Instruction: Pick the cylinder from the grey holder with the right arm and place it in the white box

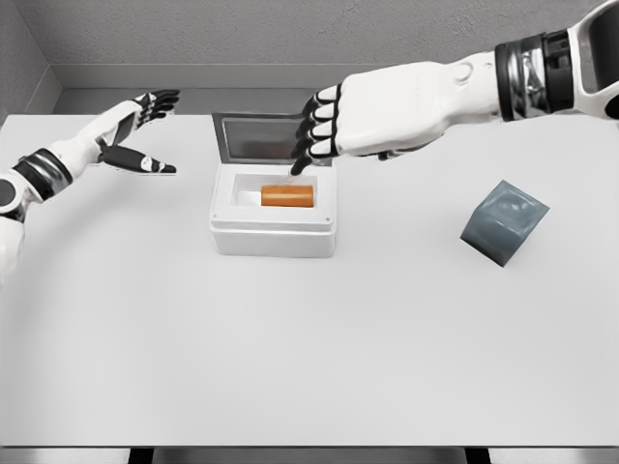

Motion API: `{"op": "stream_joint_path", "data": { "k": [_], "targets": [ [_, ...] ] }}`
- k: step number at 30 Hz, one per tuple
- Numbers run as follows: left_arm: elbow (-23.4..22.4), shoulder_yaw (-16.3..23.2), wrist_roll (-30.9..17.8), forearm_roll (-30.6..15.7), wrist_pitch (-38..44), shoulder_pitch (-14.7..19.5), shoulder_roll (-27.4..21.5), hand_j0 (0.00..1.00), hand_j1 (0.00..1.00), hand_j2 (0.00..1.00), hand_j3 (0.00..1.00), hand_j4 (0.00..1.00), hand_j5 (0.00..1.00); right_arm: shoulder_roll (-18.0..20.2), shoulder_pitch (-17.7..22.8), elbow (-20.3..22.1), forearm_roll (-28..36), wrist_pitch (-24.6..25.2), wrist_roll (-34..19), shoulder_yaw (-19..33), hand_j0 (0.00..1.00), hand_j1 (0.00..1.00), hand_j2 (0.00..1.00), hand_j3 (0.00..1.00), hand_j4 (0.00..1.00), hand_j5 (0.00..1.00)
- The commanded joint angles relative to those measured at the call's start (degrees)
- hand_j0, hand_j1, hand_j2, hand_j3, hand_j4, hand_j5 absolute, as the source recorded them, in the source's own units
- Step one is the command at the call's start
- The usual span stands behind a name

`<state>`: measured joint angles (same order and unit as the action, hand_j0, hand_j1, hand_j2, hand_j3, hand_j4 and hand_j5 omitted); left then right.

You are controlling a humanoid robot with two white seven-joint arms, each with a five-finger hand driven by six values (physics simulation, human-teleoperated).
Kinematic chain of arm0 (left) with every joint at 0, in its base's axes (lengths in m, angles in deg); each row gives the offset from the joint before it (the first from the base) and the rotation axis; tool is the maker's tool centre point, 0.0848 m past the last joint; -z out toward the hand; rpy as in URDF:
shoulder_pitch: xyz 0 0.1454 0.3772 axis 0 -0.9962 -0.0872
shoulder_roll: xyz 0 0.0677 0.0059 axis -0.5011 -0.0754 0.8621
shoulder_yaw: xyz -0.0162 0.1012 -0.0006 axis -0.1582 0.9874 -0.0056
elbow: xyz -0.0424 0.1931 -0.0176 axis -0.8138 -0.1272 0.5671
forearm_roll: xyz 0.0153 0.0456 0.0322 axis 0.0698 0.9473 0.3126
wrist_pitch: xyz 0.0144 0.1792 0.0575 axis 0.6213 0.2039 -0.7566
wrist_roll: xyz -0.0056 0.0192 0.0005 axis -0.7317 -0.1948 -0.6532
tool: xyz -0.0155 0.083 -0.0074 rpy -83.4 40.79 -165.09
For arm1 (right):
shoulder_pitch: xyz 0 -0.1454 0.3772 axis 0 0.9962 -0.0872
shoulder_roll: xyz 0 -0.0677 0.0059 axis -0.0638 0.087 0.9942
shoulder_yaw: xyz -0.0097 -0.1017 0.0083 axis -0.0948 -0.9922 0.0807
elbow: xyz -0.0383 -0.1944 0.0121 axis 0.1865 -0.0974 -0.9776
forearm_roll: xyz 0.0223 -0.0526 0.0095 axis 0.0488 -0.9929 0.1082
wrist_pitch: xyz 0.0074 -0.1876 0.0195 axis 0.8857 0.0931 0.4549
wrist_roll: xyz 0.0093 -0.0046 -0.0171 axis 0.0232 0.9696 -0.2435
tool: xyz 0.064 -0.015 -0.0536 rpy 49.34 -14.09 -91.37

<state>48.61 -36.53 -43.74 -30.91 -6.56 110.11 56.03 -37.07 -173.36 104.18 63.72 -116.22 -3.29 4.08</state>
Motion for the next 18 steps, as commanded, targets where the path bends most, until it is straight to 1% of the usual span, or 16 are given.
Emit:
{"op": "stream_joint_path", "data": {
  "k": [1, 2, 3, 4, 5, 7, 9, 11, 13, 14, 16, 18],
  "targets": [
    [-0.1, -0.1, 0.0, -0.3, 0.2, 0.0, 0.5, 1.00, 1.00, 1.00, 1.00, 1.00, 1.00, 4.0, 0.0, 0.0, 0.3, 0.1, 0.1, 0.2, 0.90, 0.90, 0.90, 0.90, 0.90, 0.90],
    [-0.1, -0.1, 0.0, -0.3, 1.5, 0.3, 1.0, 1.00, 1.00, 1.00, 1.00, 1.00, 1.00, 6.4, 0.4, 0.0, 0.6, 0.1, 0.1, 0.3, 0.90, 0.90, 0.90, 0.90, 0.90, 0.90],
    [0.0, -0.1, 0.0, -0.3, 2.1, 0.4, 1.2, 1.00, 1.00, 1.00, 1.00, 1.00, 1.00, 9.7, 0.4, -0.1, 2.8, 0.1, 0.1, 0.3, 0.91, 0.91, 0.91, 0.91, 0.91, 0.91],
    [0.0, -0.1, 0.0, -0.3, 2.1, 0.5, 1.5, 1.00, 1.00, 1.00, 1.00, 1.00, 1.00, 11.8, 0.4, -0.3, 3.5, 0.1, 0.1, 0.3, 0.92, 0.92, 0.92, 0.92, 0.92, 0.92],
    [-0.1, 0.0, 0.0, -0.3, 2.2, 0.9, 2.0, 1.00, 1.00, 1.00, 1.00, 1.00, 1.00, 13.0, 0.5, -0.3, 3.5, 0.1, 0.1, 0.2, 0.96, 0.96, 0.96, 0.96, 0.96, 0.96],
    [0.0, 0.3, 0.0, -0.3, 2.4, 1.0, 2.3, 1.00, 1.00, 1.00, 1.00, 1.00, 1.00, 14.7, 0.6, -0.1, 3.8, 0.1, 0.1, 0.3, 0.96, 0.96, 0.96, 0.96, 0.96, 0.96],
    [0.0, 0.5, 0.0, -0.4, 2.4, 1.2, 2.4, 1.00, 1.00, 1.00, 1.00, 1.00, 1.00, 18.3, 0.3, -0.1, 5.5, 0.1, 0.1, 0.4, 0.99, 0.99, 0.99, 0.99, 0.99, 0.99],
    [0.1, 0.5, 0.0, -0.4, 2.5, 1.2, 2.4, 1.00, 1.00, 1.00, 1.00, 1.00, 1.00, 19.2, 0.2, -0.1, 5.5, 0.1, 0.2, 0.4, 1.00, 1.00, 1.00, 1.00, 1.00, 1.00],
    [0.6, 1.0, 0.0, -0.5, 2.5, 1.2, 2.4, 1.00, 1.00, 1.00, 1.00, 1.00, 1.00, 19.8, 0.7, -0.1, 5.5, 0.1, 0.1, 1.8, 1.00, 1.00, 1.00, 1.00, 1.00, 1.00],
    [1.6, 2.9, 0.0, -0.8, 2.5, 1.2, 2.3, 1.00, 1.00, 1.00, 1.00, 1.00, 1.00, 20.7, 0.7, -0.1, 5.6, 0.1, 0.1, 1.9, 1.00, 1.00, 1.00, 1.00, 1.00, 1.00],
    [2.3, 3.3, 0.0, -0.8, 2.5, 1.2, 2.4, 1.00, 1.00, 1.00, 1.00, 1.00, 1.00, 20.7, 0.8, -0.1, 5.6, 0.1, 0.1, 1.9, 1.00, 1.00, 1.00, 1.00, 1.00, 1.00],
    [3.2, 4.8, 0.0, -1.0, 2.5, 1.3, 2.4, 1.00, 1.00, 1.00, 1.00, 1.00, 1.00, 20.6, 0.8, -0.1, 5.6, 0.1, 0.1, 1.9, 1.00, 1.00, 1.00, 1.00, 1.00, 1.00]
  ]
}}
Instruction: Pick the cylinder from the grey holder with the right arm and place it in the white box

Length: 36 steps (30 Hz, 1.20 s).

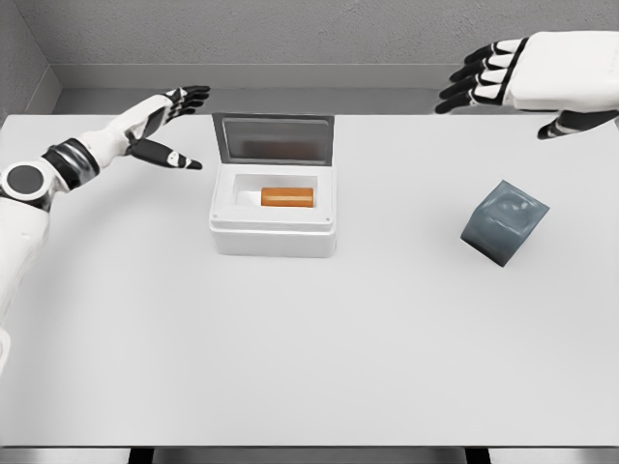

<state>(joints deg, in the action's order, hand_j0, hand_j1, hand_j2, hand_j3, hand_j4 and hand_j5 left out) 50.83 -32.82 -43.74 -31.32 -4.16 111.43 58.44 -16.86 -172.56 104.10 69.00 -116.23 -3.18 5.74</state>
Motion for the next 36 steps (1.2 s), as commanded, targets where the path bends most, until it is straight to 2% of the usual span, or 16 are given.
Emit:
{"op": "stream_joint_path", "data": {
  "k": [1, 7, 9, 18, 21, 24, 33, 36],
  "targets": [
    [1.1, 1.0, 0.0, -0.6, 0.1, 0.0, 0.0, 1.00, 1.00, 1.00, 1.00, 1.00, 1.00, 0.4, 0.0, 0.0, 0.4, 0.1, 0.0, 0.2, 1.00, 1.00, 1.00, 1.00, 1.00, 1.00],
    [1.7, 1.0, 0.0, -0.7, 0.1, 0.0, 0.9, 1.00, 1.00, 1.00, 1.00, 1.00, 1.00, 0.3, 0.2, 0.0, 0.4, 0.1, 0.1, 0.2, 1.00, 1.00, 1.00, 1.00, 1.00, 1.00],
    [3.5, 1.0, 0.0, -1.0, 0.1, -0.3, 0.3, 1.00, 1.00, 1.00, 1.00, 1.00, 1.00, 0.2, 0.2, 0.0, 0.4, 0.1, 0.1, 0.2, 1.00, 1.00, 1.00, 1.00, 1.00, 1.00],
    [6.7, 1.2, 0.0, -3.1, 0.2, -1.1, -1.1, 1.00, 1.00, 1.00, 1.00, 1.00, 1.00, 0.0, 0.3, 0.0, 0.4, 0.1, 0.1, 0.3, 1.00, 1.00, 1.00, 1.00, 1.00, 1.00],
    [9.3, 1.4, 0.0, -3.1, 0.2, -2.2, -2.3, 1.00, 1.00, 1.00, 1.00, 1.00, 1.00, 0.1, 0.1, 0.0, 0.5, 0.1, 0.1, 0.7, 1.00, 1.00, 1.00, 1.00, 1.00, 1.00],
    [11.8, 4.9, 0.0, -5.6, 0.2, -2.4, -4.0, 1.00, 1.00, 1.00, 1.00, 1.00, 1.00, 0.4, 0.1, 0.0, 0.6, 0.1, 0.1, 0.8, 1.00, 1.00, 1.00, 1.00, 1.00, 1.00],
    [20.4, 6.8, 0.0, -8.8, 3.0, -4.8, -8.3, 1.00, 1.00, 1.00, 1.00, 1.00, 1.00, 1.2, 0.1, 0.1, 0.6, 0.1, 1.3, 0.8, 1.00, 1.00, 1.00, 1.00, 1.00, 1.00],
    [21.0, 6.8, 0.0, -8.9, 3.8, -5.3, -8.4, 1.00, 1.00, 1.00, 1.00, 1.00, 1.00, 1.1, 0.1, 0.0, 0.6, 0.1, 1.3, 0.8, 1.00, 1.00, 1.00, 1.00, 1.00, 1.00]
  ]
}}
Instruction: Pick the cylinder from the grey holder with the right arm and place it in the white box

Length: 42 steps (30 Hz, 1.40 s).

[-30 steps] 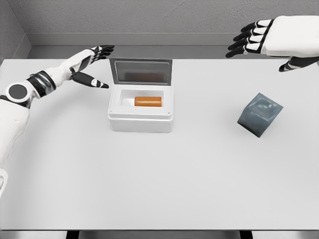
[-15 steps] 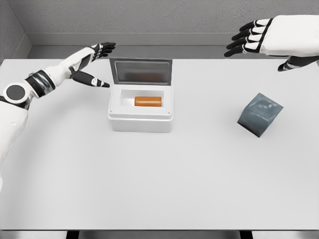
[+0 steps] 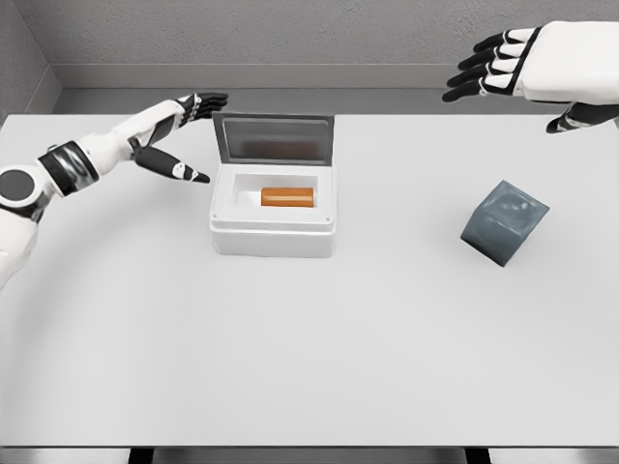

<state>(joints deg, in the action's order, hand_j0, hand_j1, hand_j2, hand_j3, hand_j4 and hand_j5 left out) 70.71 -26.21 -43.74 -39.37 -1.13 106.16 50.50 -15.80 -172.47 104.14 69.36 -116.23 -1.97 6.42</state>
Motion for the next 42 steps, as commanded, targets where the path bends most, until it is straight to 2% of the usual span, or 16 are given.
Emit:
{"op": "stream_joint_path", "data": {
  "k": [1, 8, 26, 28, 34, 36, 39, 42],
  "targets": [
    [1.1, 0.2, 0.0, -0.9, 0.8, -0.1, -0.5, 1.00, 1.00, 1.00, 1.00, 1.00, 1.00, 0.1, 0.0, 0.0, 0.3, 0.1, 0.1, 0.1, 1.00, 1.00, 1.00, 1.00, 1.00, 1.00],
    [1.9, 0.2, 0.0, -1.1, 1.3, -0.4, -0.8, 1.00, 1.00, 1.00, 1.00, 1.00, 1.00, -0.1, 0.0, 0.0, 0.3, 0.1, 0.1, 0.1, 1.00, 1.00, 1.00, 1.00, 1.00, 1.00],
    [10.0, 0.0, 0.0, -3.3, 1.7, -4.5, -4.7, 1.00, 1.00, 1.00, 1.00, 1.00, 1.00, -0.3, 0.0, 0.0, 0.3, 0.1, 0.1, 0.1, 1.00, 1.00, 1.00, 1.00, 1.00, 1.00],
    [10.0, -0.1, 0.0, -3.3, 1.7, -4.5, -4.7, 1.00, 1.00, 1.00, 1.00, 1.00, 1.00, -0.4, 0.1, 0.0, 0.3, 0.1, 0.1, 0.1, 1.00, 1.00, 1.00, 1.00, 1.00, 1.00],
    [7.5, -0.9, 0.0, -3.1, 1.1, -6.2, -9.9, 1.00, 1.00, 1.00, 1.00, 1.00, 1.00, -0.1, 0.1, 0.0, 0.3, 0.1, 0.1, 0.0, 1.00, 1.00, 1.00, 1.00, 1.00, 1.00],
    [6.0, -2.7, 0.0, -3.1, 0.9, -6.5, -9.9, 1.00, 1.00, 1.00, 1.00, 1.00, 1.00, -0.1, 0.1, 0.0, 0.3, 0.1, 0.1, 0.0, 1.00, 1.00, 1.00, 1.00, 1.00, 1.00],
    [2.9, -3.1, 0.0, -3.3, 0.9, -6.6, -10.0, 1.00, 1.00, 1.00, 1.00, 1.00, 1.00, -0.2, 0.3, 0.0, 0.3, 0.1, 0.1, 0.0, 1.00, 1.00, 1.00, 1.00, 1.00, 1.00],
    [2.3, -5.9, 0.0, -3.1, 0.9, -7.9, -10.4, 1.00, 1.00, 1.00, 1.00, 1.00, 1.00, -0.5, 2.1, 0.0, 0.3, 0.1, 0.1, 0.0, 1.00, 1.00, 1.00, 1.00, 1.00, 1.00]
  ]
}}
